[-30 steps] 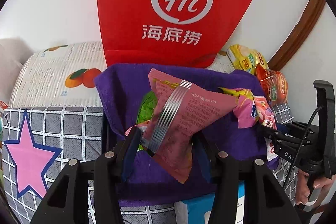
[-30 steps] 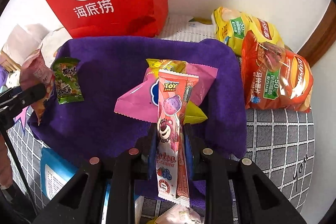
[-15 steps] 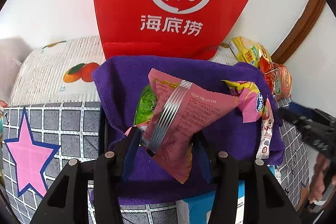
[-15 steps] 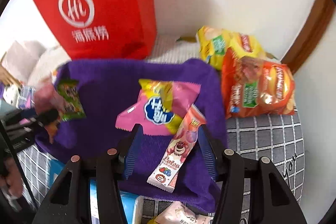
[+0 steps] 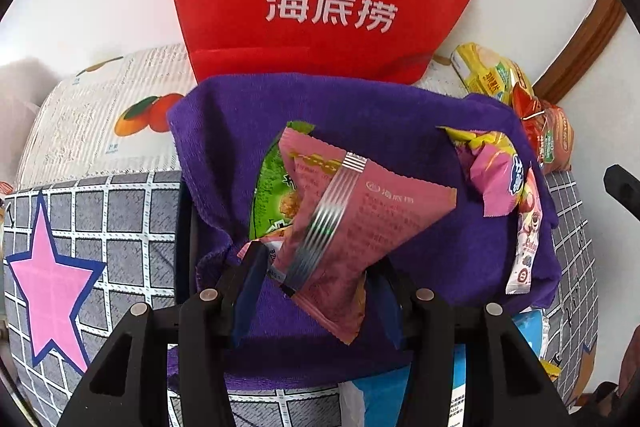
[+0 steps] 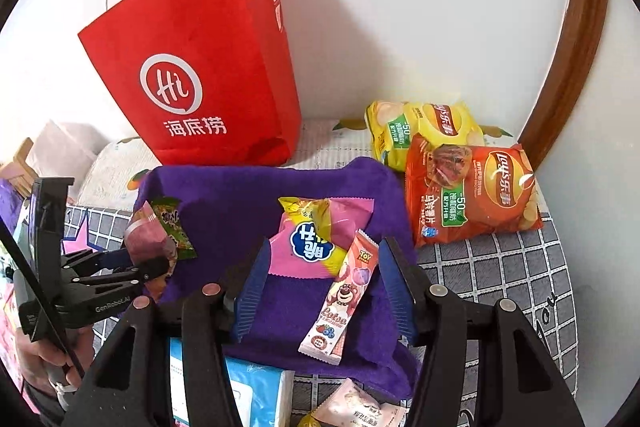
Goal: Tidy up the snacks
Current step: 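Open the right tool onto the towel while the left tool releases the pink bag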
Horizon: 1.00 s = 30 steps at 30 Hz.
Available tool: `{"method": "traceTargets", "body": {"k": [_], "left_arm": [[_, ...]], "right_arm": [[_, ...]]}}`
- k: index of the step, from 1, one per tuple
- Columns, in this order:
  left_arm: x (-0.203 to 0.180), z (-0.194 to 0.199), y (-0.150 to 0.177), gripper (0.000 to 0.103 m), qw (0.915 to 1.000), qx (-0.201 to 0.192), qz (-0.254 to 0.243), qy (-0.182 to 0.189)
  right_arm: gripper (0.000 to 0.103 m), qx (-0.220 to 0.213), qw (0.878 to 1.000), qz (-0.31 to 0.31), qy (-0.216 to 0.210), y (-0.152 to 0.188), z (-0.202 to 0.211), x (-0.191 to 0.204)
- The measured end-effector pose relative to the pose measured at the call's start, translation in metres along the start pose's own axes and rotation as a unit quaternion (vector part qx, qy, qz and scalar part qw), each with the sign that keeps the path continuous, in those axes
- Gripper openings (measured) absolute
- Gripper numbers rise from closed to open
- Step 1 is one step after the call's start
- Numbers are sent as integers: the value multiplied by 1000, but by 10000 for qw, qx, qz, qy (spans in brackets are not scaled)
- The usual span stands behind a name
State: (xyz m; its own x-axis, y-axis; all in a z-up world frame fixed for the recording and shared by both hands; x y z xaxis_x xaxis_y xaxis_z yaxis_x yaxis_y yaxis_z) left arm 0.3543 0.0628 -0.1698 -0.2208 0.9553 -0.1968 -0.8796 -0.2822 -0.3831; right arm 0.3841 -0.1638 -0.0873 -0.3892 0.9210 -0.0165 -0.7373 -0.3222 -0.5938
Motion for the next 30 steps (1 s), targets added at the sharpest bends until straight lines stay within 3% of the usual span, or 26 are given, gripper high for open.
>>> {"method": "traceTargets", "body": {"k": [7, 11, 21, 27, 30], "left_arm": [[0, -3, 0, 49, 10000, 79, 21, 39], [-2, -2, -1, 62, 9999, 133, -4, 110], [-1, 32, -6, 63, 9986, -414, -13, 317], [-3, 45, -5, 63, 9976, -637, -70, 265], [-3, 52, -3, 63, 9968, -732, -92, 300]], "right_arm": [[56, 19, 10000, 32, 14, 2, -1, 2], [56, 2, 10000, 56, 4, 1, 0, 4], [60, -269, 9995, 113, 112, 0, 14, 7], [60, -642, 9962, 165, 571, 3, 34, 7], [60, -577, 9975, 112, 399, 20, 35, 4]]}}
Point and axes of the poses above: each gripper's, at about its wrist camera, not at the fingertips, and z roughly against the way its jaws point, x to its left, y to its underside, the point moved 3 cm from there along -z, roughly the way its jaws point, and after that the axes turned 8 degrees about z, right-handed, at the moved point
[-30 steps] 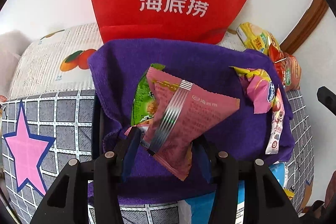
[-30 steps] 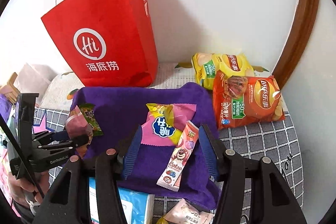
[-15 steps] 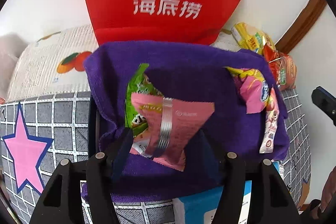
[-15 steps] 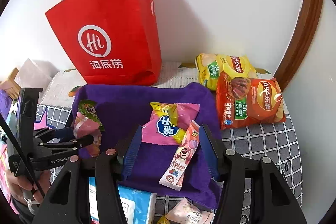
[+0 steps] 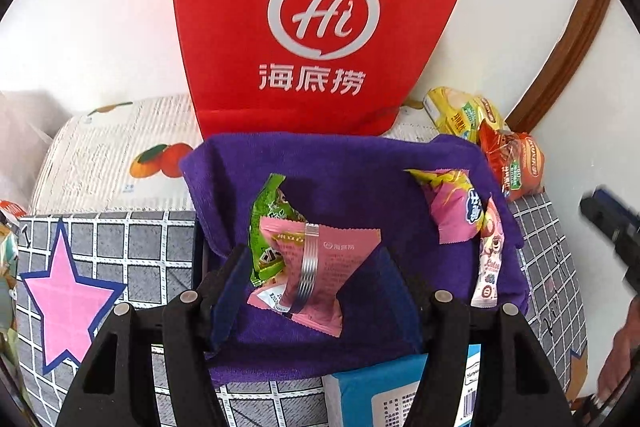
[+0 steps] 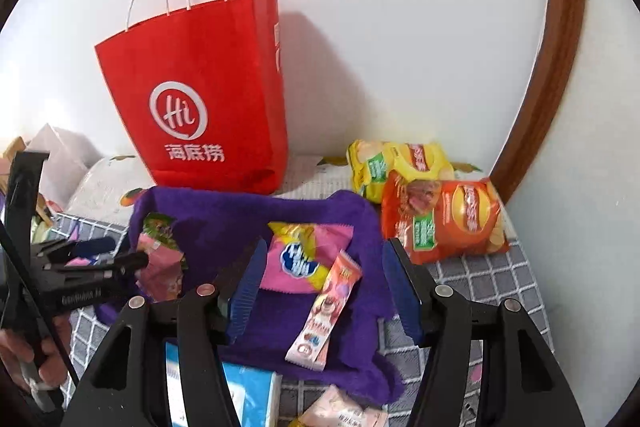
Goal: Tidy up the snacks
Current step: 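Open the right tool onto the towel while the left tool releases the pink bag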
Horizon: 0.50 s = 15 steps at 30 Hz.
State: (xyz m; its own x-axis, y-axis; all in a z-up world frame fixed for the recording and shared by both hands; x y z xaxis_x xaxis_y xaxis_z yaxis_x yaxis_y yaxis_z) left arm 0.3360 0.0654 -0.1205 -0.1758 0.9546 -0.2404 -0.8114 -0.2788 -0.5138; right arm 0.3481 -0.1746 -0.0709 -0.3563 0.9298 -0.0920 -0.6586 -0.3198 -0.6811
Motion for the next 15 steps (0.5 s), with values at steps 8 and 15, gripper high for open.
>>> {"method": "traceTargets", "body": {"k": [8, 15], "left_arm": [[-3, 10, 2, 63, 10000, 10, 35, 73], [-17, 20, 7, 63, 9997, -89, -147, 170]], "right_arm": [[56, 929, 9954, -196, 105, 100, -19, -28], [49, 996, 9944, -254, -228, 148, -24, -32]]}}
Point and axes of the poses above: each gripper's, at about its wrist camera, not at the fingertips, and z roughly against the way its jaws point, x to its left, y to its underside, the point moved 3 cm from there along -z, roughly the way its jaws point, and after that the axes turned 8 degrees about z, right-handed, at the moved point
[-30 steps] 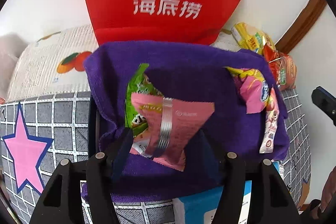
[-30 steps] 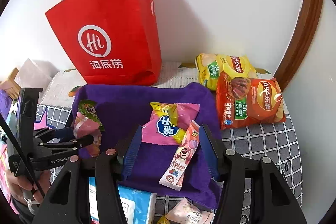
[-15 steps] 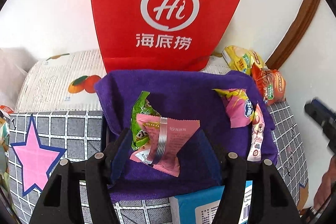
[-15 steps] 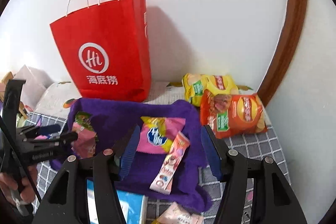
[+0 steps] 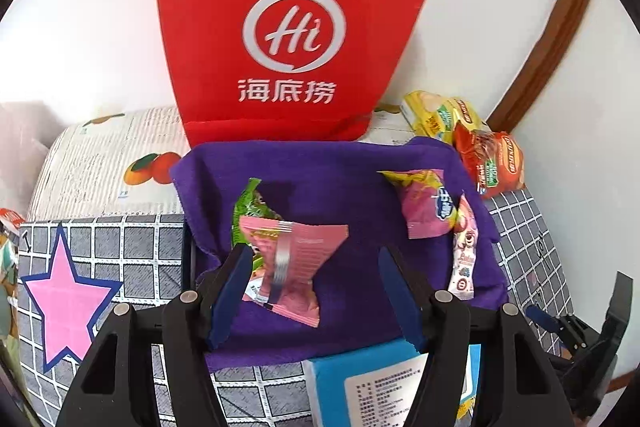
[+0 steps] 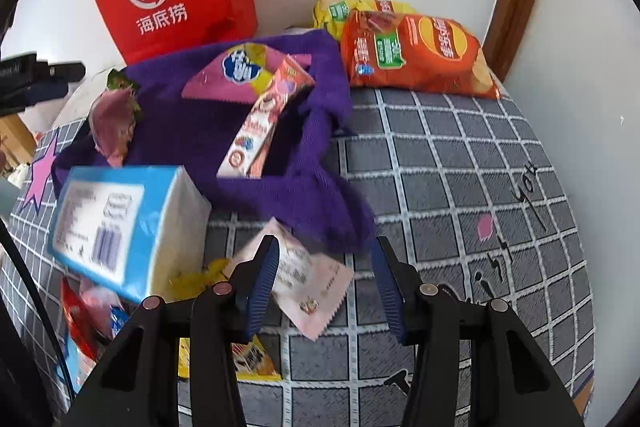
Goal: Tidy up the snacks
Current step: 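Open the right tool onto the towel while the left tool releases the pink bag, then lower the right tool to the table and grasp the pink-white candy bag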
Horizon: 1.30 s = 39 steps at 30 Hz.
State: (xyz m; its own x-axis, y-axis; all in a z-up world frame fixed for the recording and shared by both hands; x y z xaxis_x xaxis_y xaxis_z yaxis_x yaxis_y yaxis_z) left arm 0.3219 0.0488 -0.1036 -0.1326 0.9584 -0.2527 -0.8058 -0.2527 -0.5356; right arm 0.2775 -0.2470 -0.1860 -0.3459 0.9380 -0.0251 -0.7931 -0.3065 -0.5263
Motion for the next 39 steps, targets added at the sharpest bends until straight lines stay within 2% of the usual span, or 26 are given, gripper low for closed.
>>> {"method": "traceTargets", "body": {"k": [6, 9, 15, 20, 23, 26, 28, 31, 36, 38, 39], "left_arm": [[-6, 3, 3, 63, 9999, -48, -104, -14], [-6, 2, 3, 63, 9999, -23, -105, -38], [-2, 1, 2, 63, 10000, 13, 4, -35], [-2, 6, 1, 63, 10000, -27, 14, 9], [-2, 7, 1, 63, 10000, -31, 0, 14], [-3, 8, 1, 63, 10000, -33, -13, 24], [-3, 9, 1, 63, 10000, -50, -20, 37], [-2, 11, 1, 63, 10000, -68, -22, 52], [-1, 12, 0, 63, 9999, -87, 11, 69], [-1, 12, 0, 63, 9999, -83, 10, 76], [-1, 12, 1, 63, 9999, -81, 10, 76]], "right_arm": [[49, -23, 9987, -160, -483, 1, -20, -2], [49, 152, 9981, -119, -581, 2, -33, 1], [49, 296, 9945, -265, -968, 17, -26, -5], [49, 385, 9953, 68, -881, 31, -13, 3], [51, 357, 9977, 318, -474, 32, -12, 9], [57, 323, 9976, 591, -190, 28, -17, 15], [61, 244, 9963, 810, -155, 25, -21, 22], [61, 79, 9940, 1090, -10, 20, -27, 27], [61, 26, 9935, 1122, -177, 15, -32, 22], [58, 19, 9928, 1180, -202, 17, -33, 23], [48, 85, 9920, 1241, -209, 19, -34, 24]]}}
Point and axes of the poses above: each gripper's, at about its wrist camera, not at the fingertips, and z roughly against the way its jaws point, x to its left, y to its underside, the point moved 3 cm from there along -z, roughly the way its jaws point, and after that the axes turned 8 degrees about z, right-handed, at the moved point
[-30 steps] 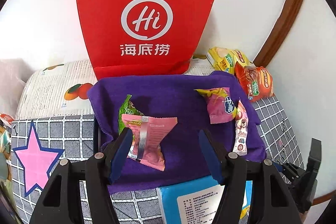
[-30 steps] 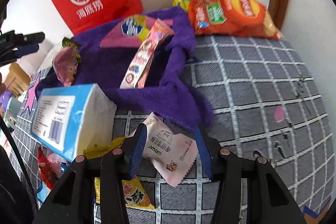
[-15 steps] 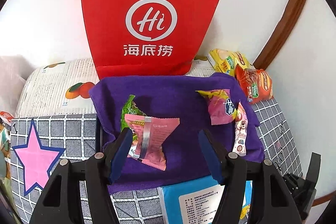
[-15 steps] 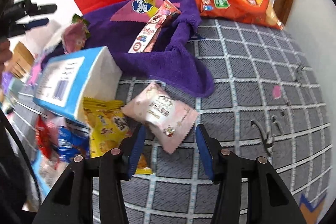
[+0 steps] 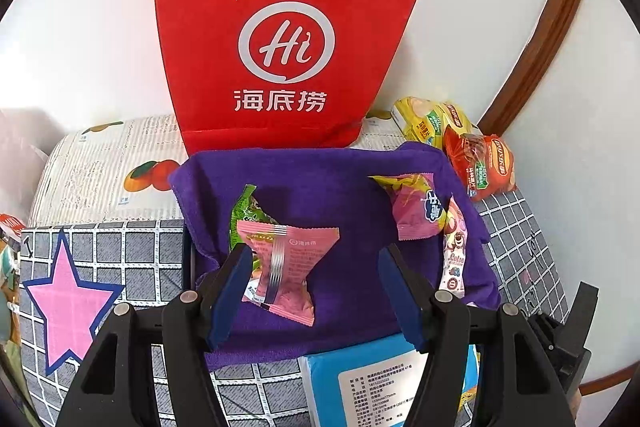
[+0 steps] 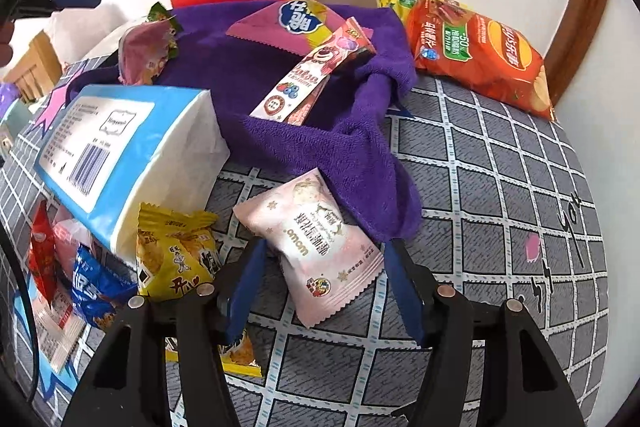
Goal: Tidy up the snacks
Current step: 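Lower the right tool to the table and grasp the pink-white candy bag, then grasp the red gold-print packet with the left tool while the right tool holds the candy bag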
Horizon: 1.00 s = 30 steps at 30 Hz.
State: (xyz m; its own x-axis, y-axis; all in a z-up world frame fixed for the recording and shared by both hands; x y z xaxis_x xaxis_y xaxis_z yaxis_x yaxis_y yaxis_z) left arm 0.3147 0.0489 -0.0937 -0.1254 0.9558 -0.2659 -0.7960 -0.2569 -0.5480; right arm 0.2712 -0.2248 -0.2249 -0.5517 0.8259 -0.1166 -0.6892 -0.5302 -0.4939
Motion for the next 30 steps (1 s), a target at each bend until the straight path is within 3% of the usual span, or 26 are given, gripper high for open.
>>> {"method": "traceTargets", "body": {"k": [3, 8, 11, 13, 18, 21, 30], "left_arm": [[-1, 0, 0, 63, 10000, 6, -24, 3], [-3, 2, 0, 63, 10000, -9, -29, 30], [-4, 3, 0, 63, 10000, -24, -39, 36], [-5, 5, 1, 63, 10000, -40, -58, 42], [-9, 7, 2, 63, 9999, -68, -125, 48], [-11, 10, 3, 63, 9998, -91, -148, 44], [-27, 23, 11, 63, 9993, -125, -271, 226]], "right_arm": [[38, 78, 9999, 89, 69, 8, 6, 6], [37, 309, 9992, -162, -189, 29, 22, 11], [46, 256, 9996, -68, -66, 36, 30, 18], [59, 171, 9996, 105, 202, 36, 29, 22], [61, -78, 9988, 246, 417, 25, 18, 18], [40, -137, 9998, -66, 148, 25, 17, 10], [39, -153, 9885, -1293, 769, 65, 37, -18]]}}
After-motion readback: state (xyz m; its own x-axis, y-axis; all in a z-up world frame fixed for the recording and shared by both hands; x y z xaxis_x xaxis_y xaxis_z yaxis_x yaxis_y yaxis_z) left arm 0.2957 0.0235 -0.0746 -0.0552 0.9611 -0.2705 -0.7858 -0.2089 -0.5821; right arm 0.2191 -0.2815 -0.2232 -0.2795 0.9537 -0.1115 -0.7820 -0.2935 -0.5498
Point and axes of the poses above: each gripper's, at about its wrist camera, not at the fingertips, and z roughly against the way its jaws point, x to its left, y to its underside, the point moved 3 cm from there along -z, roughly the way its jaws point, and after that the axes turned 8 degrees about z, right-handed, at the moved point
